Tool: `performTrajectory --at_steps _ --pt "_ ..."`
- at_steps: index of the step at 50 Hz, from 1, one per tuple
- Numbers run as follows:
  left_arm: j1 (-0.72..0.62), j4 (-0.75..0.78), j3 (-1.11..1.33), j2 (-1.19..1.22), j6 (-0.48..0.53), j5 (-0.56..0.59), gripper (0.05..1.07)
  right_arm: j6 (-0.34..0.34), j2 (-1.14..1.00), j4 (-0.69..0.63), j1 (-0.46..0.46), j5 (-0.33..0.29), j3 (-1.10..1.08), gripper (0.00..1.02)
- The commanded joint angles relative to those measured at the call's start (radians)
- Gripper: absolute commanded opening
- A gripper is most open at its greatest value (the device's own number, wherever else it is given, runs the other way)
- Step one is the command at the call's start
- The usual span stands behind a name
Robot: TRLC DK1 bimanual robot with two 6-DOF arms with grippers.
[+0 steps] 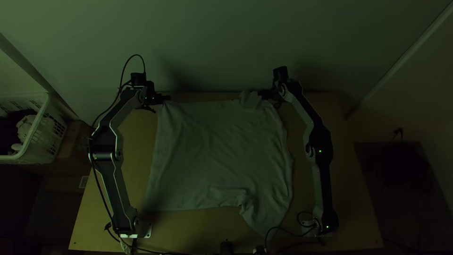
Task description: Fold the t-shirt
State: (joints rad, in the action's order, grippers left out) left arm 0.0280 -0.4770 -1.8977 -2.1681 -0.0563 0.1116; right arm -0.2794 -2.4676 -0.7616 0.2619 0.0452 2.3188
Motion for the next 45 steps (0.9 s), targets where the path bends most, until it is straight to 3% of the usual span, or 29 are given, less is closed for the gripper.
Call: performTrajectory --at_steps 1,15,21,29,34,36,45 --pt "0.0 0.002 0.009 0.024 -0.014 0.002 0.08 0.009 -0.05 0.001 0.014 0.007 0.021 0.64" --pt "0.003 0.002 0.009 0.025 -0.014 0.002 0.08 0.009 -0.087 0.007 0.028 0.016 0.027 0.64" --pt "0.003 0.0 0.006 0.025 -0.014 0.002 0.08 0.011 -0.097 0.007 0.028 0.016 0.025 0.43" --pt "0.003 0.0 0.006 0.025 -0.014 0.002 0.08 0.013 -0.113 -0.002 0.028 0.018 0.025 0.43" --pt "0.001 -0.003 0.009 0.027 -0.014 0.002 0.08 0.022 -0.119 0.007 0.023 0.018 0.027 0.13" --pt "0.001 -0.005 0.011 0.028 -0.014 0.003 0.08 0.023 -0.12 0.008 0.02 0.016 0.025 0.06" --pt "0.001 -0.009 0.012 0.034 -0.014 0.003 0.08 0.023 -0.1 0.007 0.003 0.016 0.024 0.03"
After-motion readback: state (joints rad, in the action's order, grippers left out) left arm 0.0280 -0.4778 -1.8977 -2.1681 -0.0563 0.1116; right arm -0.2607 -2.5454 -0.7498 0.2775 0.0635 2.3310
